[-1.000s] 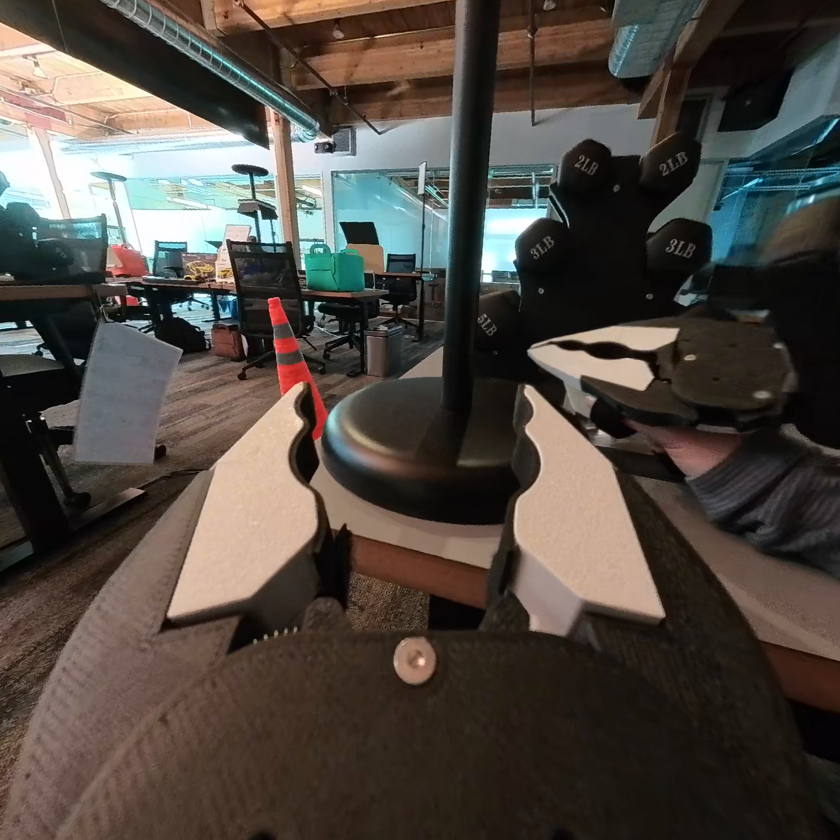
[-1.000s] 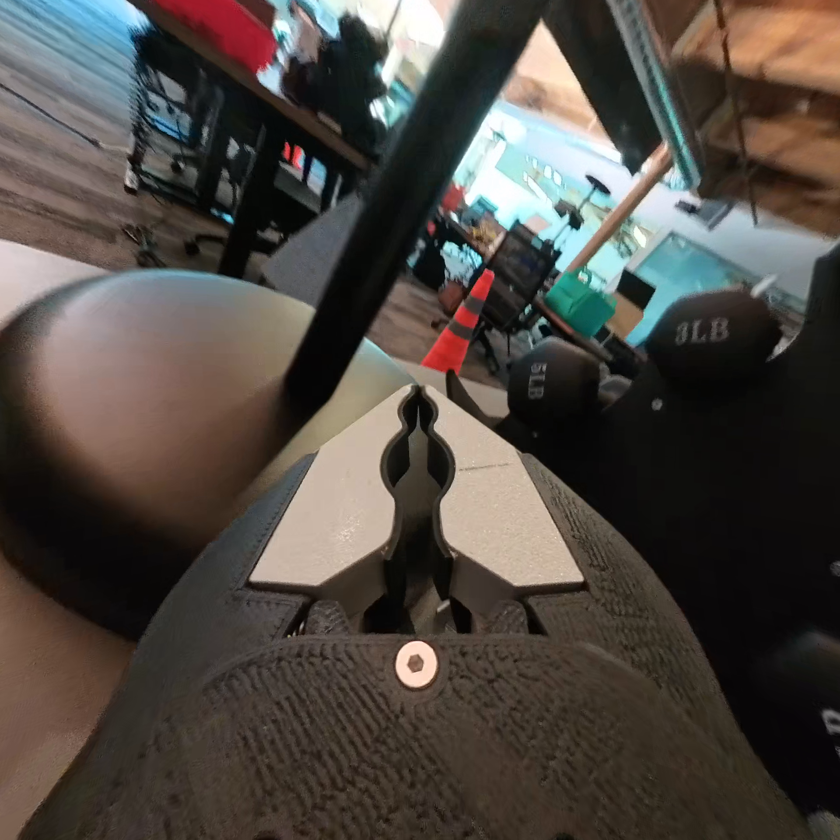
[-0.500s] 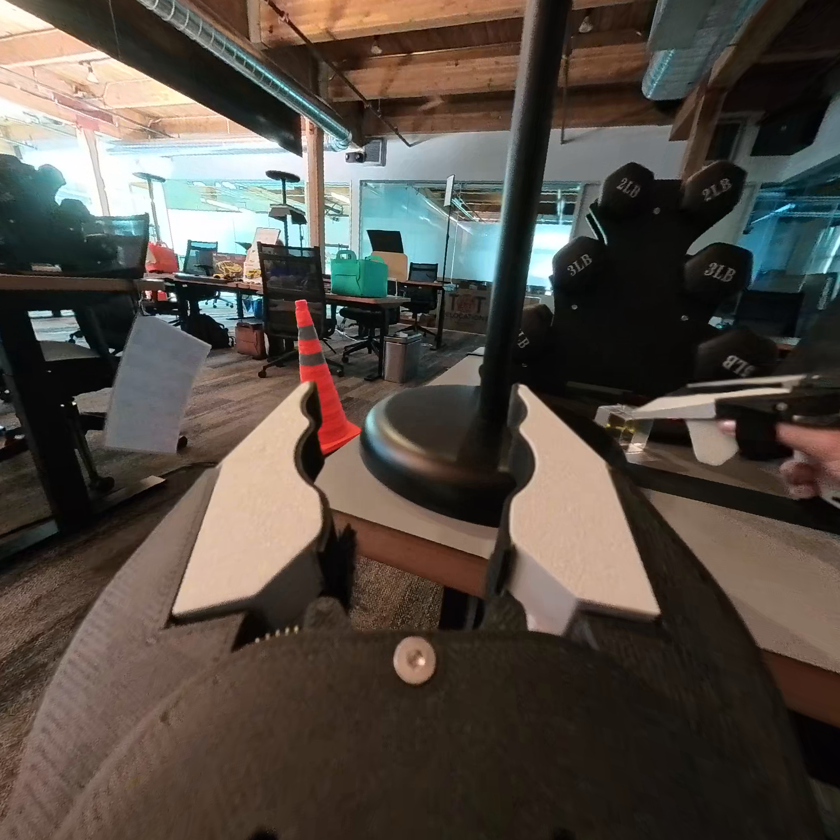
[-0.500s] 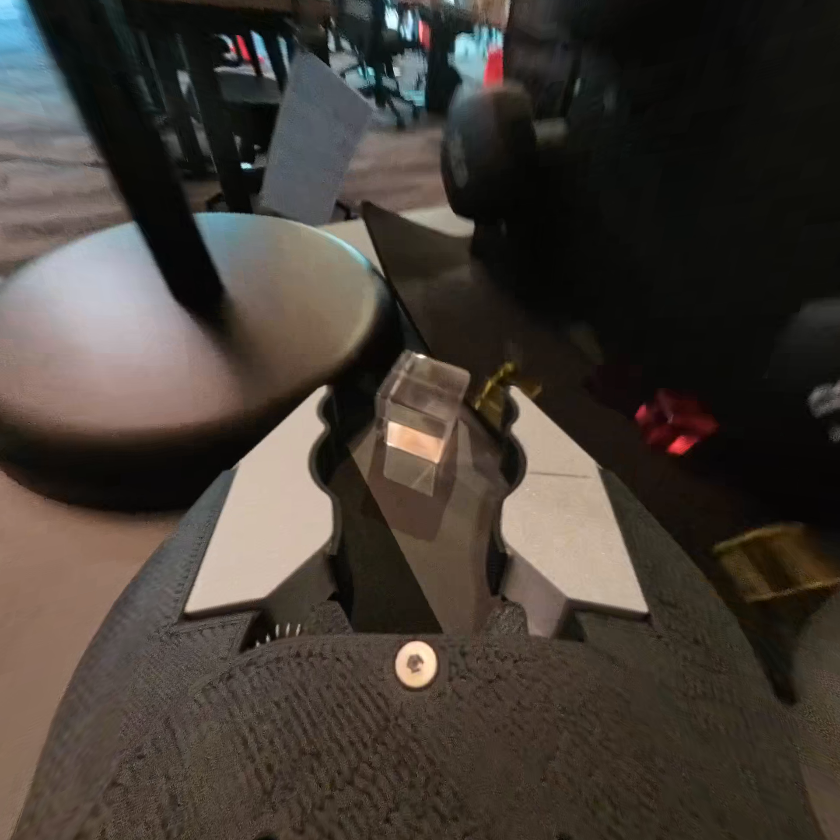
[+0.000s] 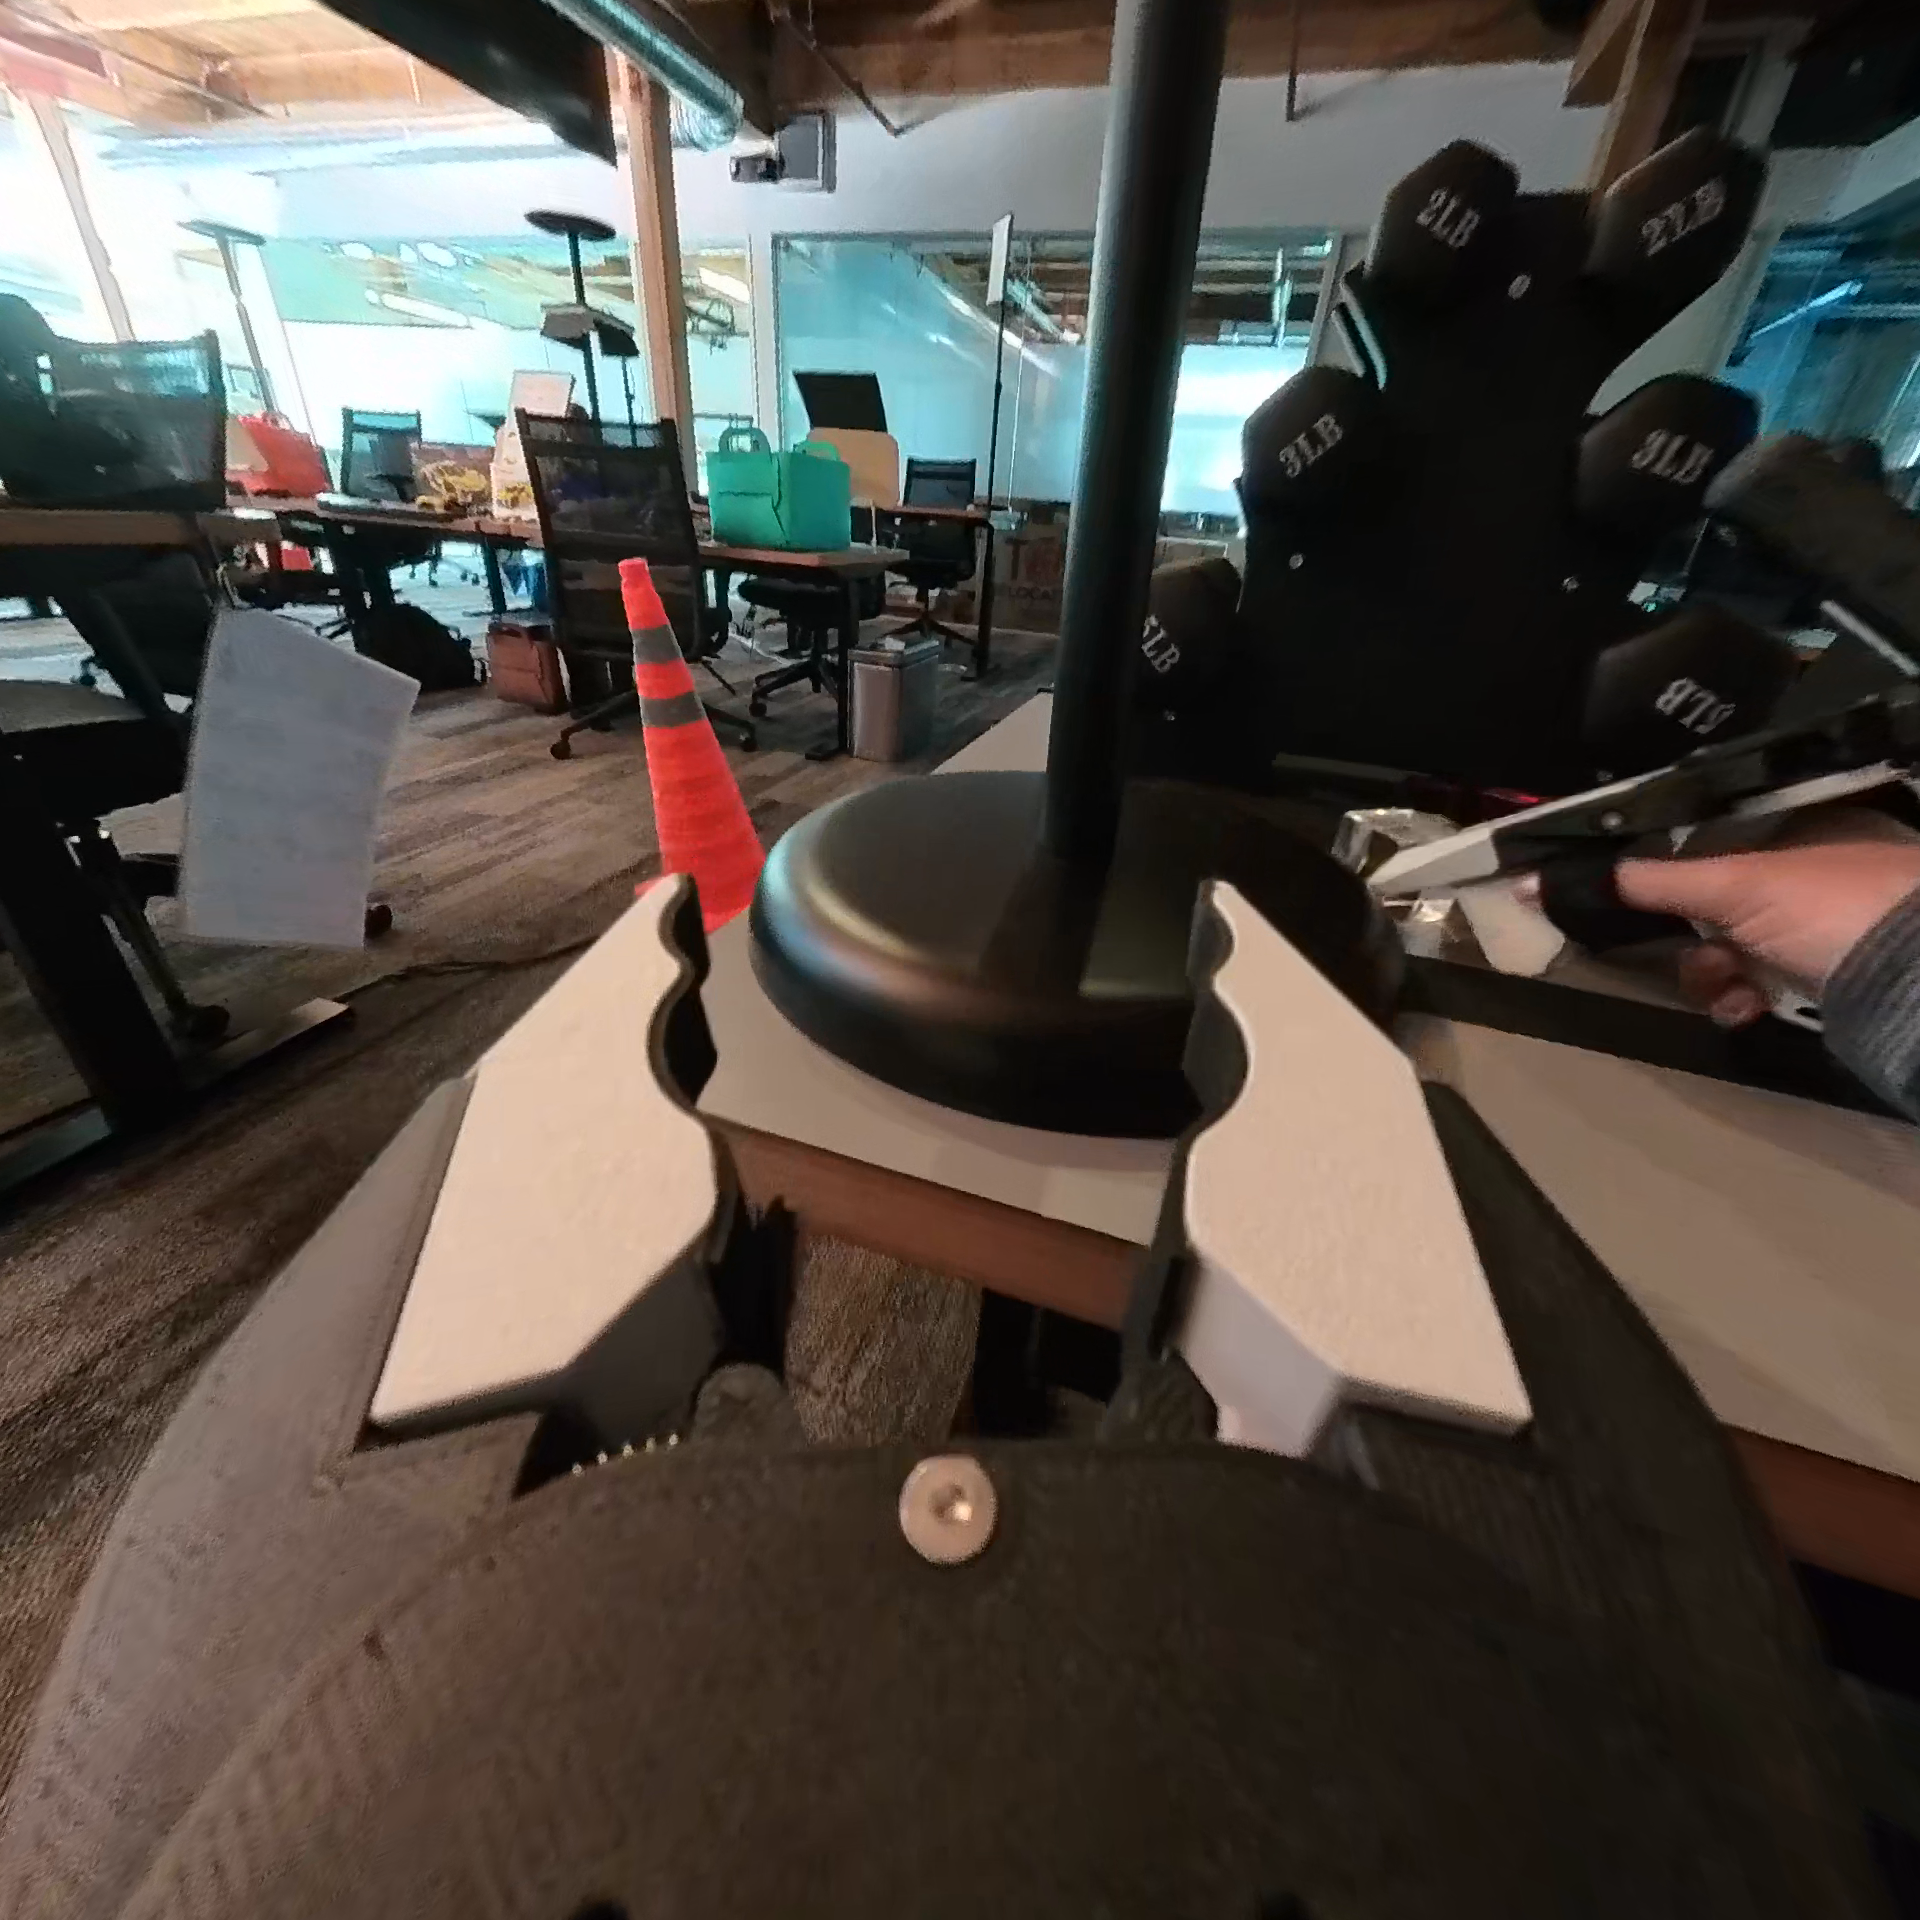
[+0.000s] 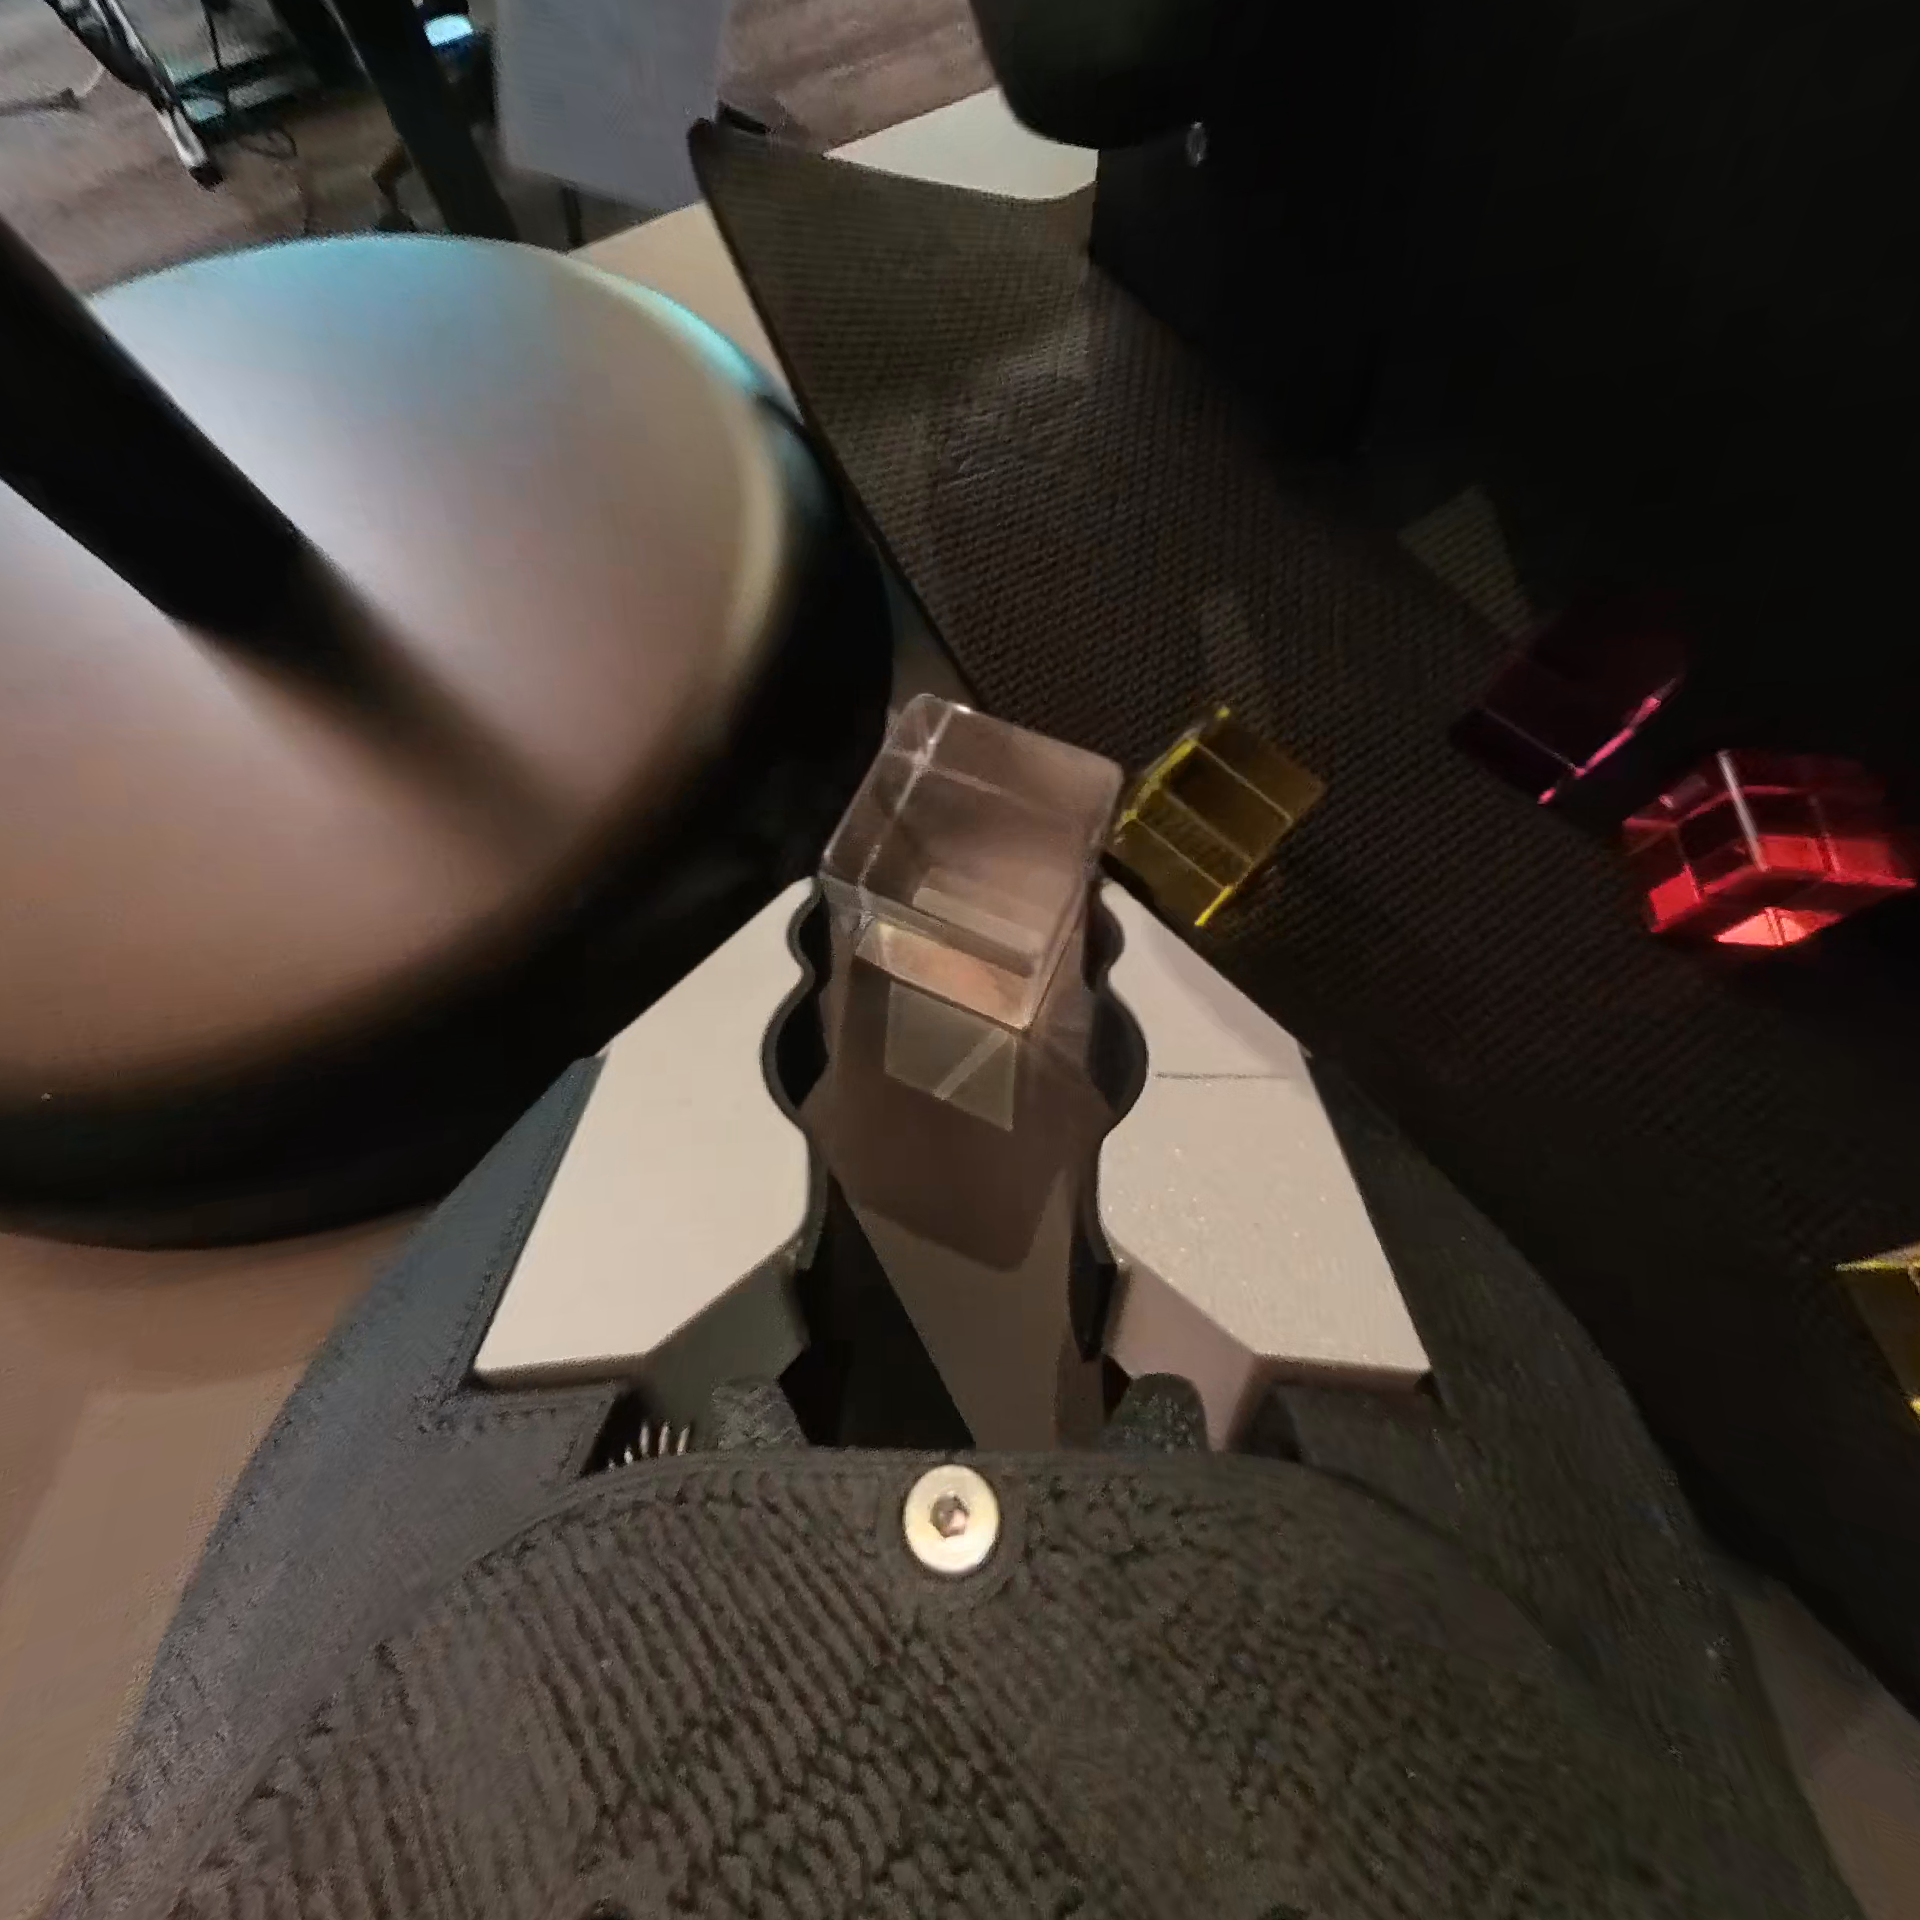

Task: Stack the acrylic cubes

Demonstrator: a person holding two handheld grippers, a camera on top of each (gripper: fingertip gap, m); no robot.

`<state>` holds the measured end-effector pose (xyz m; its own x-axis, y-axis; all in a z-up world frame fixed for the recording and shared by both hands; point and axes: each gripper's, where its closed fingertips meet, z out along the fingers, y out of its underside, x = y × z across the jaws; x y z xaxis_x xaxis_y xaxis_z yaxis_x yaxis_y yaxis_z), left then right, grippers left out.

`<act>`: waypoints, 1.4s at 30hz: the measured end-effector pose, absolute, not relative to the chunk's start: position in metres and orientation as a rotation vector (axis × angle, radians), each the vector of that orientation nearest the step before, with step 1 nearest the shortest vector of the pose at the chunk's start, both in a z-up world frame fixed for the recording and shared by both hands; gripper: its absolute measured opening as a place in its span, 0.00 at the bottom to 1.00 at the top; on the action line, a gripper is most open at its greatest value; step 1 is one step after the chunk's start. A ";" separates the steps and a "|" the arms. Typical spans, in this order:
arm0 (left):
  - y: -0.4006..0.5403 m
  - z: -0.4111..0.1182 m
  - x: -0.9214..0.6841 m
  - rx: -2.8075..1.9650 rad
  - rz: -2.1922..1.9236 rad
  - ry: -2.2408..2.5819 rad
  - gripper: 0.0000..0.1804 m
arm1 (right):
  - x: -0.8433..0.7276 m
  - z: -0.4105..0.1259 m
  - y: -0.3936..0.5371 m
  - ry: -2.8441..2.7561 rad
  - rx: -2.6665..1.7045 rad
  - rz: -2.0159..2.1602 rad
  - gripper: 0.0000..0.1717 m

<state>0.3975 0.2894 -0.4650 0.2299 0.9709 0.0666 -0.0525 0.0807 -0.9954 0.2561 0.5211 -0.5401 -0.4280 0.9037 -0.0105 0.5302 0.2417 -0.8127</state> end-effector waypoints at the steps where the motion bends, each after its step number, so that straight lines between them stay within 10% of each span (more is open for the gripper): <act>1: 0.289 -0.469 0.396 -1.229 1.008 -1.049 0.52 | 0.256 -0.541 0.521 -2.057 -1.289 1.038 0.27; 21: 0.289 -0.501 0.393 -1.325 0.846 -1.163 0.59 | 0.308 -0.469 0.428 -2.082 -0.908 1.369 0.26; 38: 0.290 -0.508 0.390 -1.341 0.836 -1.174 0.59 | 0.321 -0.508 0.391 -2.183 -0.863 1.294 0.26; 42: 0.288 -0.508 0.391 -1.342 0.841 -1.177 0.59 | 0.326 -0.501 0.394 -2.138 -0.835 1.352 0.40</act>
<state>0.3906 0.2879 -0.5084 0.2520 0.9567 0.1453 0.1723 0.1034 -0.9796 0.3264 0.3937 -0.5009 -0.7024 0.7085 0.0683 0.2419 0.3279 -0.9132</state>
